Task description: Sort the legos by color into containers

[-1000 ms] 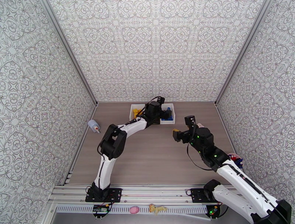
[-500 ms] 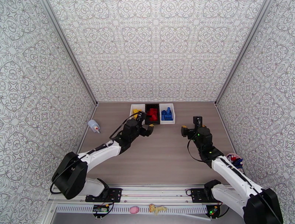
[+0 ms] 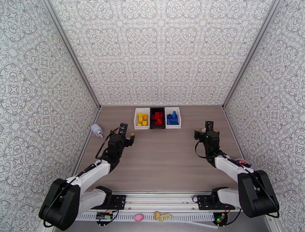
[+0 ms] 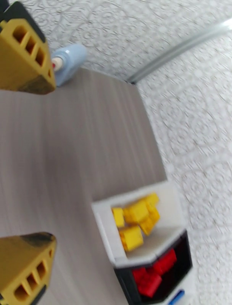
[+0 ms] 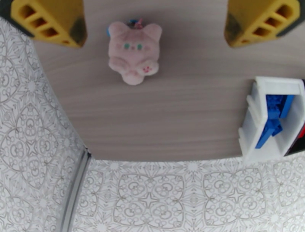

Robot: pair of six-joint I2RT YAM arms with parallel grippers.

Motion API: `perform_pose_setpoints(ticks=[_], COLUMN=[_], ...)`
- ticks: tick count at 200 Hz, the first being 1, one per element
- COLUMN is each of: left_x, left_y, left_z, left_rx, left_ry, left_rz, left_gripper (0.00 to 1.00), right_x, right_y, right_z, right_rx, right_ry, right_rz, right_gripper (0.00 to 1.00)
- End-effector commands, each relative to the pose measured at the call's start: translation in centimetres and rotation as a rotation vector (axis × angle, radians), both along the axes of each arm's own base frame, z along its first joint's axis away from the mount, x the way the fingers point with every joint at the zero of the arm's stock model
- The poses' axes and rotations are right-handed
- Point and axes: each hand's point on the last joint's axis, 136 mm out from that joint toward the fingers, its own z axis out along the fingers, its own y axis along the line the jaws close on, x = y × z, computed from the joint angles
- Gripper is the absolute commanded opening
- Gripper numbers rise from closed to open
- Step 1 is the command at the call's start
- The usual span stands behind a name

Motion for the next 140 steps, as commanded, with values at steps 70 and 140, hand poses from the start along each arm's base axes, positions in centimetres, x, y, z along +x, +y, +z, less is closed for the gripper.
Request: perform_pose_setpoints(ticks=[70, 140], left_x=[2.5, 3.7], left_y=[6.6, 6.6], left_z=[-3.6, -4.3], left_rx=[-0.24, -0.284], left_ry=[-0.116, -0.032], left_rz=[0.085, 0.05], left_gripper=[1.0, 1.0], right_x=[1.4, 1.4], right_y=[-0.2, -0.3], right_z=[-2.9, -3.2], right_rx=[0.056, 0.065], right_ry=[-0.06, -0.045], right_rz=[0.113, 0.121], right_gripper=[1.0, 1.0])
